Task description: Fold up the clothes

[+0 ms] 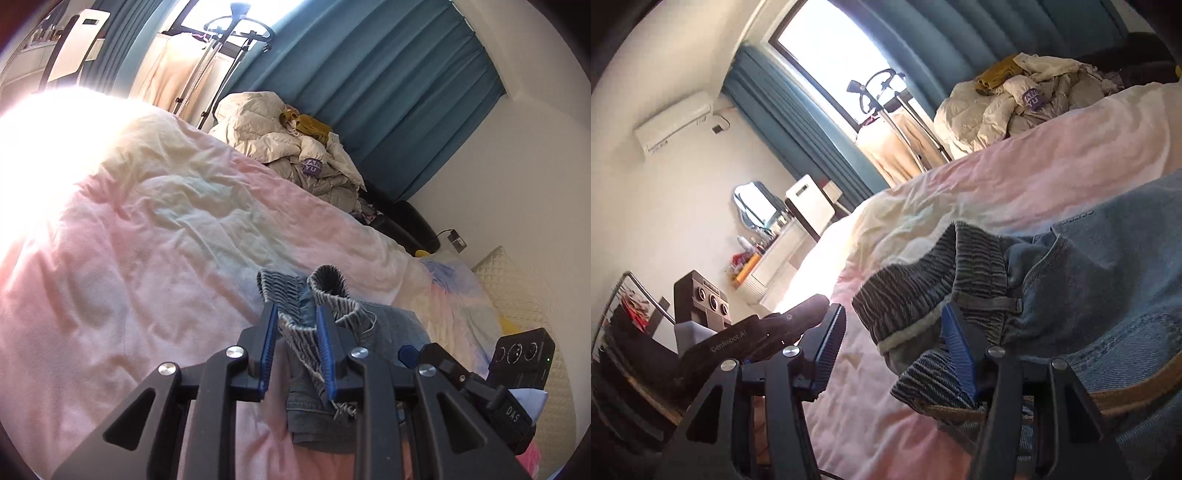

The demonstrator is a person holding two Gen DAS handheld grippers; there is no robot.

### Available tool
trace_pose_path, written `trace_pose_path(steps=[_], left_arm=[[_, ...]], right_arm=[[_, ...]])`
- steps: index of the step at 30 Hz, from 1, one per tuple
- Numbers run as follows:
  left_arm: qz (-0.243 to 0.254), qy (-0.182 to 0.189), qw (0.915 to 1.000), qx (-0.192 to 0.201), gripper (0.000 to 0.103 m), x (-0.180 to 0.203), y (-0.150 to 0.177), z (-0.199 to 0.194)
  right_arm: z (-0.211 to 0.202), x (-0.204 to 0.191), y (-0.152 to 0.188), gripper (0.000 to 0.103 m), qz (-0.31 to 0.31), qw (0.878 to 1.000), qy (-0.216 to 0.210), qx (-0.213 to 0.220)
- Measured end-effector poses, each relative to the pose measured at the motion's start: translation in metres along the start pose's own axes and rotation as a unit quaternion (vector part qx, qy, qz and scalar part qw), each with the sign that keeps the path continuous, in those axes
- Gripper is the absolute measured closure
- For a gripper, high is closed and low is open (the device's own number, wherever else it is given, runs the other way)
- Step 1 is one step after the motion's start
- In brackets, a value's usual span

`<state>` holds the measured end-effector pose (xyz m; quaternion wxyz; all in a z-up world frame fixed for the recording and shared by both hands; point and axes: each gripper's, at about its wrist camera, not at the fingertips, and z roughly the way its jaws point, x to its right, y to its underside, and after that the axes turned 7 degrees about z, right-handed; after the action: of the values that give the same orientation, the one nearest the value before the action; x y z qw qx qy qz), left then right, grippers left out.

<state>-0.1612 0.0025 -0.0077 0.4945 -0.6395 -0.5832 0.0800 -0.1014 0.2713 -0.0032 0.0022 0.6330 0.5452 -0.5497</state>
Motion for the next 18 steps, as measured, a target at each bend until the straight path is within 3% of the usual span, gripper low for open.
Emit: trace_pose_path(steps=[2, 5, 9, 13, 16, 18], left_arm=[[0.027, 0.01, 0.9996, 0.005, 0.081, 0.01, -0.008, 0.003], [0.062, 0.022, 0.9978, -0.001, 0.081, 0.022, -0.017, 0.015], [0.099, 0.023, 0.9946, -0.018, 0.081, 0.032, -0.016, 0.029], [0.122, 0.029, 0.9916, -0.033, 0.081, 0.034, -0.008, 0.04], [0.151, 0.019, 0.9877, -0.037, 0.081, 0.04, -0.001, 0.048], [0.16, 0.018, 0.9861, -0.039, 0.081, 0.043, 0.001, 0.051]], right_arm=[[0.001, 0.005, -0.012, 0.044, -0.003, 0.999, 0.031, 0.017], [0.03, 0.015, -0.03, 0.044, -0.018, 0.994, 0.109, -0.009], [0.074, 0.028, -0.045, 0.044, -0.003, 0.989, 0.138, -0.048], [0.105, 0.023, -0.048, 0.045, -0.047, 0.982, 0.164, -0.076], [0.118, 0.025, -0.048, 0.052, -0.061, 0.976, 0.184, -0.095], [0.121, 0.027, -0.046, 0.065, -0.065, 0.973, 0.197, -0.1]])
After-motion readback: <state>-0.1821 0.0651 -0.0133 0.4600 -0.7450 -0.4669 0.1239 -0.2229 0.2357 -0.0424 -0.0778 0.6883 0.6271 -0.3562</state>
